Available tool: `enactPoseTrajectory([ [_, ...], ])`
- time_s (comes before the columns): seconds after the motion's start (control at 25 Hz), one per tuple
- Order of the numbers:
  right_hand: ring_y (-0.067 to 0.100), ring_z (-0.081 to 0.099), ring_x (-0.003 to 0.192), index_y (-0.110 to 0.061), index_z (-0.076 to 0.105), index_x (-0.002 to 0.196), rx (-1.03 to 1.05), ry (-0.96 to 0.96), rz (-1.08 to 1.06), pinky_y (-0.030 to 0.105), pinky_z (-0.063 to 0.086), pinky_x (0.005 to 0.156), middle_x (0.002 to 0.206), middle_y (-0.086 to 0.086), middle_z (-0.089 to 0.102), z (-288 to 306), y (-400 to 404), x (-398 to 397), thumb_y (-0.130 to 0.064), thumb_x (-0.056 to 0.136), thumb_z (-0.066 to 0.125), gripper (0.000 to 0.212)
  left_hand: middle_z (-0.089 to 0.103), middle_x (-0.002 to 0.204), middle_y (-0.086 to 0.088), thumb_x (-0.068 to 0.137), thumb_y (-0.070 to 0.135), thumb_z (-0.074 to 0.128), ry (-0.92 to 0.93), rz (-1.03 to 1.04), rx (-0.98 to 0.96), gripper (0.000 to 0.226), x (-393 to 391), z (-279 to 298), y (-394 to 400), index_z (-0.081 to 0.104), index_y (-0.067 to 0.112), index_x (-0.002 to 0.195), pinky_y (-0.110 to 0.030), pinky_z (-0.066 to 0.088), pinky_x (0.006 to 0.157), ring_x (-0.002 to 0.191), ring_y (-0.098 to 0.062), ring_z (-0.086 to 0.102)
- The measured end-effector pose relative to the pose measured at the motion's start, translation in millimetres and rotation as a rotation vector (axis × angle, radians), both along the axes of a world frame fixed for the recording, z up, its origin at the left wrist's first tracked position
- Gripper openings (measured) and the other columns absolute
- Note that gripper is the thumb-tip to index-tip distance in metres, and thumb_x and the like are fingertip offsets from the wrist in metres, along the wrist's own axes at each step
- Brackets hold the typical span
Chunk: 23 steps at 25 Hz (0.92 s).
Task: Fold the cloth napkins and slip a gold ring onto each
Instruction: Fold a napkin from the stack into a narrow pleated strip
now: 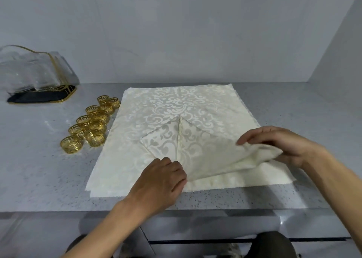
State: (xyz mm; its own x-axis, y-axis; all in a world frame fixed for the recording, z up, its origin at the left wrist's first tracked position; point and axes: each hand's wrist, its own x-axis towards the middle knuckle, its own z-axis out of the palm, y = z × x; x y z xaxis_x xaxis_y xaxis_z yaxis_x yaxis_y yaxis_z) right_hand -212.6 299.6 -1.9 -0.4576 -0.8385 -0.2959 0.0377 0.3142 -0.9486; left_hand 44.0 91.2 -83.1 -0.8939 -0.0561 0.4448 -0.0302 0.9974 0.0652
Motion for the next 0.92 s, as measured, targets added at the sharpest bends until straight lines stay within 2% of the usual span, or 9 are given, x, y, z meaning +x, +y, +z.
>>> enactPoseTrajectory([
  [0.08, 0.023, 0.053, 0.062, 0.009, 0.065, 0.094, -0.091, -0.124, -0.011, 0.028, 0.043, 0.051, 0.084, 0.023, 0.058, 4.0, -22.7, -2.6, -0.017, 0.06, 0.08, 0.045, 0.059, 0.078, 0.015, 0.092, 0.031, 0.048, 0.009, 0.007, 0.025, 0.026, 1.5, -1.5, 1.9, 0.065, 0.024, 0.074, -0.029, 0.047, 0.061, 0.069, -0.011, 0.049],
  [0.12, 0.017, 0.05, 0.057, 0.004, 0.065, 0.089, -0.108, -0.123, -0.018, 0.025, 0.039, 0.048, 0.078, 0.018, 0.057, 4.7, -38.2, -1.2, -0.017, 0.061, 0.082, 0.039, 0.058, 0.077, 0.014, 0.091, 0.03, 0.048, 0.017, 0.01, 0.035, 0.025, 1.2, -2.1, 3.9, 0.063, 0.023, 0.073, -0.03, 0.046, 0.06, 0.068, -0.011, 0.048],
  [0.2, 0.012, 0.042, 0.053, -0.01, 0.066, 0.075, -0.024, 0.096, -0.096, 0.024, 0.031, 0.047, 0.07, 0.005, 0.056, 0.6, -73.9, 4.5, -0.017, 0.078, 0.076, 0.013, 0.058, 0.076, 0.013, 0.09, 0.029, 0.049, 0.041, 0.027, 0.056, 0.023, 1.4, -2.4, 6.0, 0.062, 0.022, 0.071, -0.029, 0.046, 0.058, 0.067, -0.01, 0.048],
  [0.32, 0.013, 0.036, 0.052, -0.009, 0.062, 0.066, 0.088, 0.471, -0.154, 0.024, 0.029, 0.049, 0.062, 0.003, 0.046, -17.1, -122.1, 14.9, -0.02, 0.086, 0.07, 0.025, 0.06, 0.078, 0.014, 0.087, 0.027, 0.054, 0.085, 0.044, 0.101, 0.019, 0.9, -6.1, 6.3, 0.063, 0.021, 0.071, -0.025, 0.045, 0.06, 0.069, -0.009, 0.047],
  [0.44, 0.009, 0.041, 0.043, -0.002, 0.064, 0.073, 0.114, 0.577, -0.156, 0.021, 0.034, 0.046, 0.059, 0.001, 0.051, -40.5, -145.6, 18.2, -0.015, 0.088, 0.063, 0.02, 0.06, 0.078, 0.012, 0.085, 0.024, 0.058, 0.122, 0.048, 0.135, 0.014, 0.8, -9.0, 8.0, 0.063, 0.02, 0.072, -0.024, 0.044, 0.063, 0.071, -0.01, 0.048],
  [0.6, 0.011, 0.059, 0.065, -0.019, 0.069, 0.091, 0.061, 0.721, -0.256, 0.025, 0.047, 0.062, 0.077, -0.005, 0.067, -50.0, -154.4, 21.1, -0.014, 0.089, 0.055, 0.015, 0.058, 0.078, 0.01, 0.083, 0.021, 0.062, 0.148, 0.07, 0.16, 0.011, -1.1, -10.5, 11.9, 0.062, 0.018, 0.072, -0.023, 0.044, 0.067, 0.073, -0.01, 0.049],
  [0.72, 0.013, 0.055, 0.063, -0.022, 0.065, 0.099, -0.046, 0.766, -0.273, 0.028, 0.045, 0.063, 0.076, -0.001, 0.065, -59.7, -159.8, 22.8, -0.017, 0.095, 0.05, 0.017, 0.058, 0.078, 0.01, 0.082, 0.022, 0.062, 0.14, 0.077, 0.178, 0.01, -0.4, -11.0, 11.4, 0.062, 0.018, 0.073, -0.022, 0.044, 0.068, 0.074, -0.009, 0.049],
  [0.84, 0.009, 0.052, 0.063, -0.023, 0.064, 0.101, -0.076, 0.827, -0.271, 0.027, 0.042, 0.062, 0.07, -0.009, 0.059, -71.6, -162.8, 22.3, -0.017, 0.096, 0.05, 0.016, 0.059, 0.078, 0.01, 0.081, 0.021, 0.063, 0.123, 0.071, 0.193, 0.009, -0.6, -10.1, 12.4, 0.062, 0.017, 0.073, -0.024, 0.045, 0.067, 0.074, -0.01, 0.05],
  [0.92, 0.01, 0.054, 0.069, -0.022, 0.063, 0.102, -0.032, 0.914, -0.253, 0.028, 0.039, 0.064, 0.075, -0.013, 0.057, -78.1, -164.2, 22.1, -0.016, 0.096, 0.048, 0.017, 0.059, 0.078, 0.011, 0.081, 0.022, 0.064, 0.123, 0.073, 0.202, 0.008, -1.3, -11.2, 11.3, 0.062, 0.018, 0.073, -0.025, 0.047, 0.067, 0.074, -0.009, 0.05],
])
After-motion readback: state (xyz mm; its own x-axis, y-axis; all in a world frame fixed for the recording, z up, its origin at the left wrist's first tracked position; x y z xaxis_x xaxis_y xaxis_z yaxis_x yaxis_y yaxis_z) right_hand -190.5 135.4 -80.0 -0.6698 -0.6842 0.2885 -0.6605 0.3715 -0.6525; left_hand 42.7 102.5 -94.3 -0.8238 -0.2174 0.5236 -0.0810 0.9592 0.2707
